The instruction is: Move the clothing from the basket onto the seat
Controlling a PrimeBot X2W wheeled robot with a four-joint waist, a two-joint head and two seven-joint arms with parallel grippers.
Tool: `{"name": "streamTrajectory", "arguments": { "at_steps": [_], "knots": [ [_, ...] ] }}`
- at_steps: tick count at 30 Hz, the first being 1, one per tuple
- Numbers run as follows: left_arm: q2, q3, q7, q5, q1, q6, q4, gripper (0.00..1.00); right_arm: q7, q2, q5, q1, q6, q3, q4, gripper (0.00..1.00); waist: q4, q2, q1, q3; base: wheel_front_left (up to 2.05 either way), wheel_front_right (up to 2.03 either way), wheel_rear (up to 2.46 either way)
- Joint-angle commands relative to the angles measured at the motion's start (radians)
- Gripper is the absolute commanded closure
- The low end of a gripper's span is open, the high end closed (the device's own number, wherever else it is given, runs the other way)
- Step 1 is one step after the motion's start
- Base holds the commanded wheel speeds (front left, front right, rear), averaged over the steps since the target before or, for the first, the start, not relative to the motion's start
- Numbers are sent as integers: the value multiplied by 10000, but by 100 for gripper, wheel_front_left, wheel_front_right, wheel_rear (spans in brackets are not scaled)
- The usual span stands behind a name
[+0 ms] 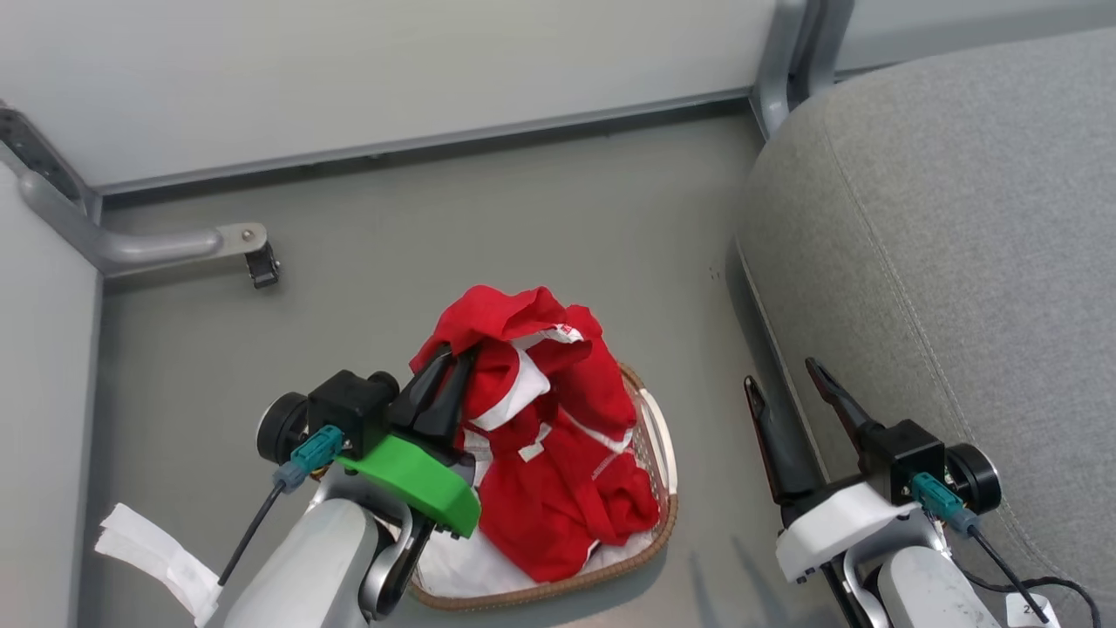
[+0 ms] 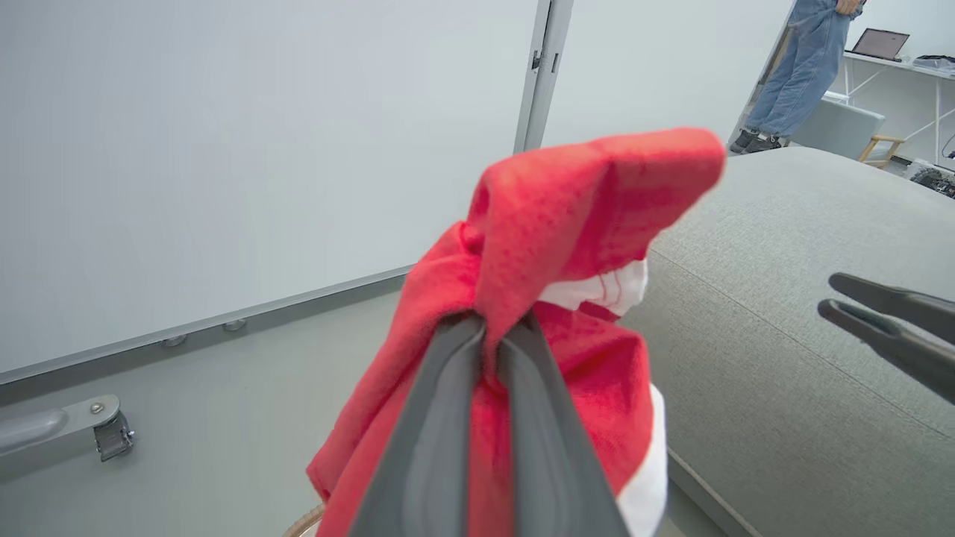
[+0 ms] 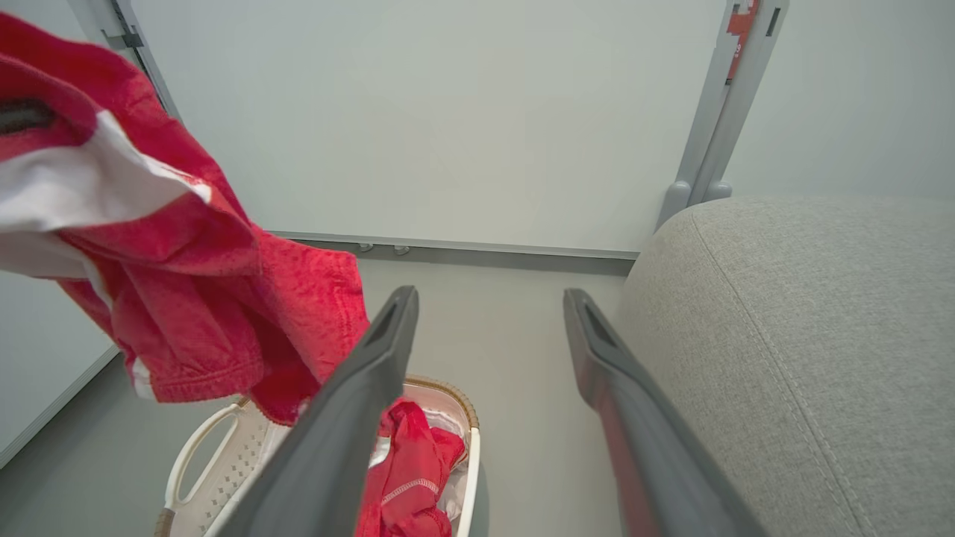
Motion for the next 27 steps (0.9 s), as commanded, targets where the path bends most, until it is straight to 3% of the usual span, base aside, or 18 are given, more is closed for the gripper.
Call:
{"name": "streamTrajectory", "arguments": {
  "at_steps": [1,9,21,27],
  "knots": [
    [-88,87,-6,-42,109,-29,-124,100,-19,-46,65,254,-6,21,56,0,405,-1,1,-921,0,0,0],
    [-398,164,-5,-73,-337,-30,-510,100,-18,-41,72,576,-6,401,160,0,494,-1,1,-1258,0,0,0],
    [-785,-384,-5,-316,-702,-30,-882,100,-18,-65,727,-1280,-7,3604,961,0,852,-1,1,-1239,0,0,0],
    [-953,-1145,-5,-483,-1004,-30,-1070,100,-18,-47,630,-2646,-7,4207,1952,0,1292,-1,1,-1159,0,0,0]
  ]
}}
